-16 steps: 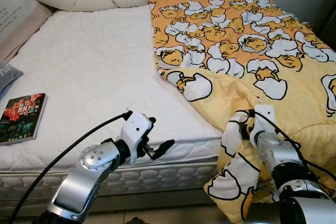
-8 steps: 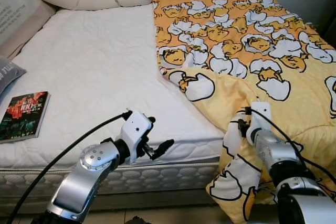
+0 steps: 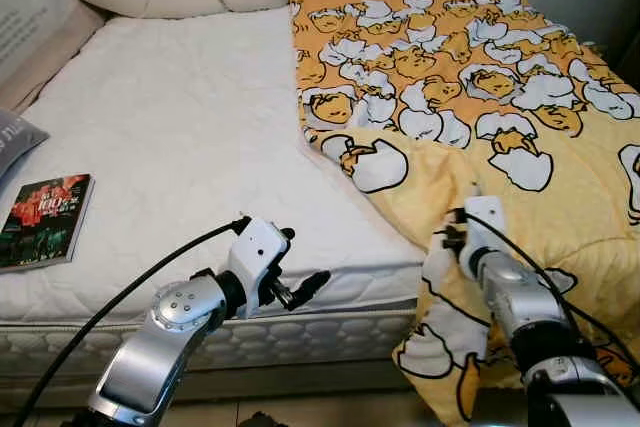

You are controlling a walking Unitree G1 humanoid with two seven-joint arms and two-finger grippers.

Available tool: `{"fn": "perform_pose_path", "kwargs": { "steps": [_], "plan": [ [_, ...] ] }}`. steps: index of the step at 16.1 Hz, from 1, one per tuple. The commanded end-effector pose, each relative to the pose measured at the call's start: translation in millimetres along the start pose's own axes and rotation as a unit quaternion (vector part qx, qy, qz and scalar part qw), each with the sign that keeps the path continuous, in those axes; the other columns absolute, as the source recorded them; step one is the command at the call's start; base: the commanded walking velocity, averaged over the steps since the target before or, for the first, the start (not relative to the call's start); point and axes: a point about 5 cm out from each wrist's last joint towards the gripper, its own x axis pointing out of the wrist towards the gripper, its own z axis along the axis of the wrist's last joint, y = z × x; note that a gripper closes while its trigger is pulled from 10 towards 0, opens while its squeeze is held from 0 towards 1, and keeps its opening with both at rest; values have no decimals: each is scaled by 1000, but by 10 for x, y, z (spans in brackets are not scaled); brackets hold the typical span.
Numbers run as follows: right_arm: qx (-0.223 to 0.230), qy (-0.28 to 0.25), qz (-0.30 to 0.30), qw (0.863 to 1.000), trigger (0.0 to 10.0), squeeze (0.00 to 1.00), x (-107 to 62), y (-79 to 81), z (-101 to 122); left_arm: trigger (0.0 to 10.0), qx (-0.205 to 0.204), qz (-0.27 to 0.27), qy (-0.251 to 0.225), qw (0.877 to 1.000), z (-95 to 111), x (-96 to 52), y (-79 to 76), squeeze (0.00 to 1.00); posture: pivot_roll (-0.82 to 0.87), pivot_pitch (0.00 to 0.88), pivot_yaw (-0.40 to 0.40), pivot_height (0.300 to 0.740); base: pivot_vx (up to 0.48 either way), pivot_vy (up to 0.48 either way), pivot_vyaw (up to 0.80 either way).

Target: Clean up the room

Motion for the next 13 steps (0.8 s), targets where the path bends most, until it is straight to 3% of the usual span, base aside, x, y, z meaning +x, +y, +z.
{"fn": "perform_pose_path", "kwargs": {
  "steps": [1, 2, 4, 5, 7, 9, 10, 11, 12, 13],
  "plan": [
    [-12, -35, 61, 997, 0, 0, -12, 138, 106, 10000, 10, 1, 3, 1000, 8, -19, 11, 0, 18, 0, 37, 740, 0, 0, 0],
    [-22, -49, 129, 990, 0, 0, -65, 264, 114, 10000, 10, 1, 4, 1000, 4, -21, 11, 0, 16, 0, 39, 740, 0, 0, 0],
    [-86, -51, 351, 931, 0, 0, -371, 658, 2, 10000, 10, -1, 5, 1000, -1, -22, 11, 0, 12, 0, 41, 740, 0, 0, 0],
    [-89, -51, 380, 919, 0, 0, -424, 703, -16, 10000, 10, -1, 5, 1000, 0, -21, 10, 0, 12, 0, 41, 740, 0, 0, 0],
    [-95, -37, 477, 873, 0, 0, -632, 816, -81, 10000, 10, -4, 6, 1000, 2, -17, 1, 0, 20, 0, 41, 740, 0, 0, 0],
    [-115, -15, 508, 853, 0, 0, -751, 845, -153, 10000, 10, -4, 13, 1000, -29, -57, -9, 0, 26, 0, 41, 740, 0, 0, 0],
    [-133, -21, 454, 881, 4353, 0, -676, 804, -168, 10000, 8, 2, 16, 1000, -47, -84, -7, 0, 26, 0, 44, 740, 0, 0, 0],
    [-134, -35, 401, 905, 10000, 0, -598, 749, -147, 10000, 9, 6, 18, 1000, -55, -96, -1, 0, 25, 0, 45, 740, 0, 0, 0],
    [-105, -37, 339, 934, 10000, 0, -505, 657, -104, 10000, 9, 8, 19, 1000, -58, -95, 3, 0, 23, 0, 52, 740, 0, 0, 0],
    [-81, -40, 296, 951, 10000, 1000, -451, 593, -52, 10000, 9, 10, 18, 1000, -57, -90, 7, 0, 22, 0, 55, 740, 0, 0, 0]
  ]
}}
